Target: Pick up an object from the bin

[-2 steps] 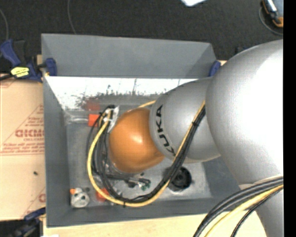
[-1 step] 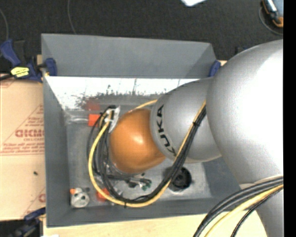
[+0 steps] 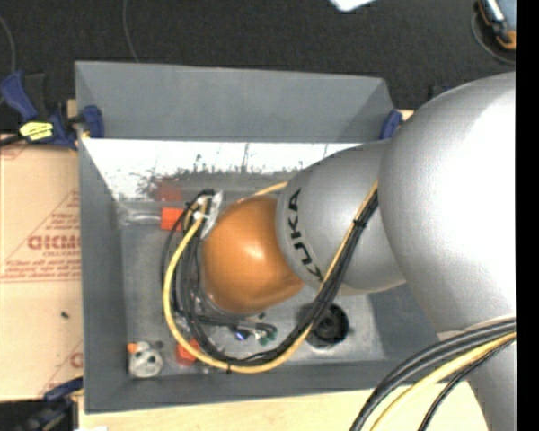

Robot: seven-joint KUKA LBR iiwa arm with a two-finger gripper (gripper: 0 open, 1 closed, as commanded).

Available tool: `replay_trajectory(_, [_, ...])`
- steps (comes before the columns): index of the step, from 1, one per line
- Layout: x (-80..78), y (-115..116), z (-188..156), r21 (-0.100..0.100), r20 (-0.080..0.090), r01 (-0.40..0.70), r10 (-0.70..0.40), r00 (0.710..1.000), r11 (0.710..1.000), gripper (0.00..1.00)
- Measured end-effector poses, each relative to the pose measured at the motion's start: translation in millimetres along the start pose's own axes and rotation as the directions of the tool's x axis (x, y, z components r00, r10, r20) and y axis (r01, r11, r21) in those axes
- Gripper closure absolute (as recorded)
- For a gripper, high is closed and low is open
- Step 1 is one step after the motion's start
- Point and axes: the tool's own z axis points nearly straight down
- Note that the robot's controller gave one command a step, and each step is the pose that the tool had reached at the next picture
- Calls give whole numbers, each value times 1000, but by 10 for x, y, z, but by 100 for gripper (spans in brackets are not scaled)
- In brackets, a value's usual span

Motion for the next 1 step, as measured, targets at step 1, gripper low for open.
replay_trajectory(1, [93,-47,-183,5,1,21,-21,1000,1000,100])
